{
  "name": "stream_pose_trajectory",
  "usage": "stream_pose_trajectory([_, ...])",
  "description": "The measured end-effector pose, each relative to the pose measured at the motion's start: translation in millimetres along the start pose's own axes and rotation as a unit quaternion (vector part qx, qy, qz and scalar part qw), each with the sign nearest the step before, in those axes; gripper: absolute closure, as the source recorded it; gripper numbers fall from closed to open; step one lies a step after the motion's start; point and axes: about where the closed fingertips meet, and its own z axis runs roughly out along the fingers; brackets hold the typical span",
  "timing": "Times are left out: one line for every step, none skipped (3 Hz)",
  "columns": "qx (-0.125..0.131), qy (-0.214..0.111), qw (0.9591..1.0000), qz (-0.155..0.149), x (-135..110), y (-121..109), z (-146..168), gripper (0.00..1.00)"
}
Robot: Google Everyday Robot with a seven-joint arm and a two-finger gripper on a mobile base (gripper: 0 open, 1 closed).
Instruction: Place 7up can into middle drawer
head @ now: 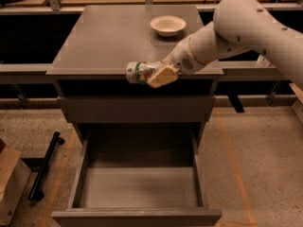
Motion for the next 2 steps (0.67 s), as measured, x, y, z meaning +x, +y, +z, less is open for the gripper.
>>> stream_pose_trajectory([-0.044,-0.017,0.9989,0.0,31.2,42.2,8.5,1.0])
stream_pose_trajectory([-0.082,-0.019,0.9961,0.025,81.7,76.8,27.9,1.0])
